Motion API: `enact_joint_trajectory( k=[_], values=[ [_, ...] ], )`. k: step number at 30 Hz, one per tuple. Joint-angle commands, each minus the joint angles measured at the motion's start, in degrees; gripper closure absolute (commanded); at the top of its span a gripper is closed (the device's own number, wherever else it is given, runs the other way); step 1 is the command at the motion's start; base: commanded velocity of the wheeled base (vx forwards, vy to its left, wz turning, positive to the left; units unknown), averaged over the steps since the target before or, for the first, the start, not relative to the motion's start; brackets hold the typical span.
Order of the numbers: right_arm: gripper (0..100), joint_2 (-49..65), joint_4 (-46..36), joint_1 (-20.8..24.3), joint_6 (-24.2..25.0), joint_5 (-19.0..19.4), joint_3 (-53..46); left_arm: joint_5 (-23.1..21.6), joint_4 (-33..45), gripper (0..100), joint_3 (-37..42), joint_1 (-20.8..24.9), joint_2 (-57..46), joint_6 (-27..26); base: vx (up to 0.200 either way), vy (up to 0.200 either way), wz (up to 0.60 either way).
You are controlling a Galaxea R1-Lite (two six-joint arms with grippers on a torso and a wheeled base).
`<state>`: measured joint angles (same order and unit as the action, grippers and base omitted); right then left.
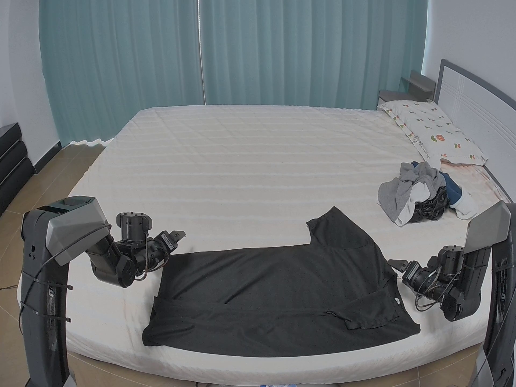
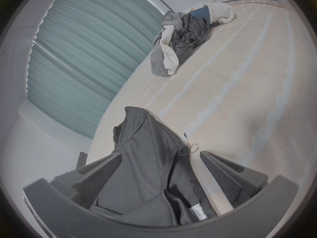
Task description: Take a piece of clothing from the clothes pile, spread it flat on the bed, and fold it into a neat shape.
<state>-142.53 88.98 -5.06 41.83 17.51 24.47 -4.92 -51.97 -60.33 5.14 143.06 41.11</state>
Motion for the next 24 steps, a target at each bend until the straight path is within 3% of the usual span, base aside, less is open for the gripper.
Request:
enact_joint_trajectory(
  k=[1,18,19,24],
  values=[
    [0,-0.8,0.4,0.1,-0.1,0.0,0.1,0.2,-0.8,0,0.1,0.1,2.5,-1.4,0.000,0.000,0.00],
    [0,-1.1,0.4,0.5,-0.2,-0.1,0.1,0.5,-2.1,0,1.3,0.9,3.0,-3.2,0.000,0.000,0.00],
    [0,-1.1,0.4,0.5,-0.2,-0.1,0.1,0.5,-2.6,100,1.5,0.9,3.0,-3.2,0.000,0.000,0.00],
    [0,-1.0,0.4,0.5,-0.2,-0.1,0.2,0.8,-4.5,100,2.1,0.8,3.0,-3.1,0.000,0.000,0.00]
  ],
)
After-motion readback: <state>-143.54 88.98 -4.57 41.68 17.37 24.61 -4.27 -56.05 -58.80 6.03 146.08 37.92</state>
